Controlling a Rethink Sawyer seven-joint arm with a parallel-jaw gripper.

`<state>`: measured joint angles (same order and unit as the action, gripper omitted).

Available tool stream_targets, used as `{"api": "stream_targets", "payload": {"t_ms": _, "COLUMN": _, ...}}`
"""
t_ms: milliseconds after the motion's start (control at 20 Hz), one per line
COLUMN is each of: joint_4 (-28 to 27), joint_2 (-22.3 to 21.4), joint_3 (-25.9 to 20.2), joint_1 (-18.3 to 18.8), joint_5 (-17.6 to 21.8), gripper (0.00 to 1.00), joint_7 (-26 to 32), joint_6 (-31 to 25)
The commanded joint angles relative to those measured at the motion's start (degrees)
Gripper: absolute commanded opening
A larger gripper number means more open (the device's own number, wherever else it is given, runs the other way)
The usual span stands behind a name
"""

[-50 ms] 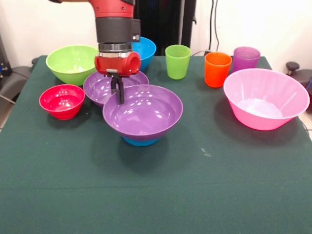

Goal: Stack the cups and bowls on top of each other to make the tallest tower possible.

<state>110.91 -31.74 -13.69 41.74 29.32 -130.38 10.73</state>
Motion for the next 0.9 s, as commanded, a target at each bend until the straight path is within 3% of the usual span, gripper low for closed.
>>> {"api": "stream_targets", "payload": {"t_ms": 50, "joint_4": -6.77, "joint_2": 3.96, "joint_3": -6.21, "joint_1": 1.17, "joint_5": 4.29, "gripper": 0.00, "joint_7": 6.12, "joint_6": -12.89}}
{"api": "stream_targets", "payload": {"t_ms": 350, "joint_4": -6.66, "joint_2": 3.77, "joint_3": -5.96, "joint_1": 0.57, "joint_5": 4.48, "gripper": 0.00, "joint_7": 5.40, "joint_6": -13.93}}
{"api": "stream_targets", "payload": {"t_ms": 550, "joint_4": -4.82, "joint_2": 3.04, "joint_3": -3.07, "joint_1": -2.27, "joint_5": 3.77, "gripper": 0.00, "joint_7": 3.58, "joint_6": -14.14}}
{"api": "stream_targets", "payload": {"t_ms": 900, "joint_4": 3.59, "joint_2": -0.83, "joint_3": 2.30, "joint_1": -7.65, "joint_5": 0.27, "gripper": 0.00, "joint_7": -1.22, "joint_6": -16.49}}
